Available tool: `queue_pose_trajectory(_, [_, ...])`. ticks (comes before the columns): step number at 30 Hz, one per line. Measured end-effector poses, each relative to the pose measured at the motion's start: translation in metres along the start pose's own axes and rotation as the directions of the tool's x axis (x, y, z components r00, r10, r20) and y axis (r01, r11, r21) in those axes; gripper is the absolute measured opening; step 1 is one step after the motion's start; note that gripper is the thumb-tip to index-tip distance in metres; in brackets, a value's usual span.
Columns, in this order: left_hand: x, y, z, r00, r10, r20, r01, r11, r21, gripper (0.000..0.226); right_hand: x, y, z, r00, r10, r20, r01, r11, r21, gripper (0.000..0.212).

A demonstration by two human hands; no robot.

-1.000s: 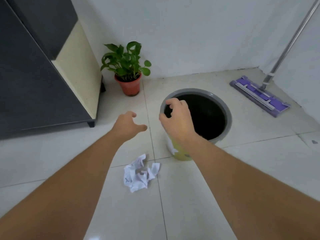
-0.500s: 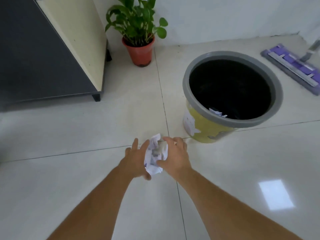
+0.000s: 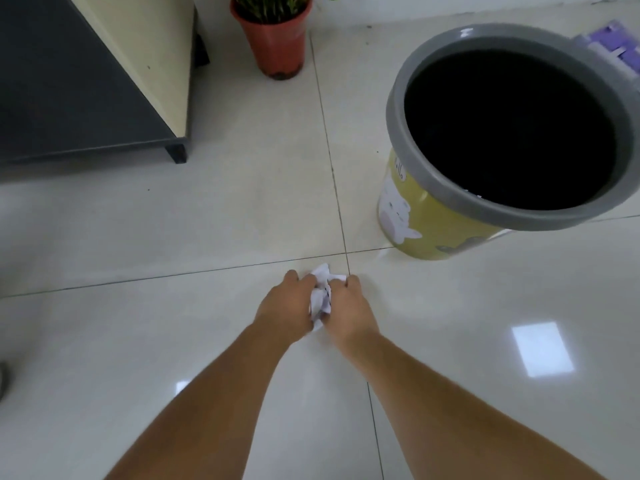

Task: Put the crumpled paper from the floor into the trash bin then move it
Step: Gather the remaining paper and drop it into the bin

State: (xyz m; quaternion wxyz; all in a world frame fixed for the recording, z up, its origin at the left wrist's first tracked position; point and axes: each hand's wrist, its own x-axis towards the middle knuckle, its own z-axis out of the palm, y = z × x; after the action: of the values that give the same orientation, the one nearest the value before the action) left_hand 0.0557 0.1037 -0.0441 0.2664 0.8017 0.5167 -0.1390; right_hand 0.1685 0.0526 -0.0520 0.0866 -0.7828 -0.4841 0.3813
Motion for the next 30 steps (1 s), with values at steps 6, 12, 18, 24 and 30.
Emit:
queue_pose_trajectory(6, [-0.008, -0.004, -0.026, 0.992, 0.016, -0.121, -0.034, 0.988, -0.149, 0.041, -0.001, -0.018, -0.023, 0.993, -0.106, -0.057, 0.107, 0.994, 0.019, 0.03])
queue_pose_trajectory(12, [-0.019, 0.005, -0.101, 0.956, 0.007, -0.292, -0.066, 0.979, -0.194, 0.044, -0.015, -0.069, -0.085, 0.95, -0.209, -0.231, 0.226, 0.973, 0.045, 0.017])
queue_pose_trajectory(18, [-0.04, 0.042, -0.204, 0.895, 0.013, -0.446, -0.131, 0.963, -0.234, 0.046, -0.056, -0.119, -0.178, 0.86, -0.256, -0.442, 0.365, 0.914, 0.179, 0.031])
queue_pose_trajectory(24, [-0.057, 0.126, -0.299, 0.78, 0.114, -0.615, -0.314, 0.922, -0.228, 0.045, -0.097, -0.149, -0.305, 0.768, -0.288, -0.573, 0.393, 0.917, 0.066, 0.014])
queue_pose_trajectory(30, [-0.067, 0.225, -0.342, 0.711, 0.261, -0.653, -0.492, 0.848, -0.198, 0.039, -0.134, -0.125, -0.401, 0.677, -0.269, -0.685, 0.337, 0.941, -0.037, 0.046])
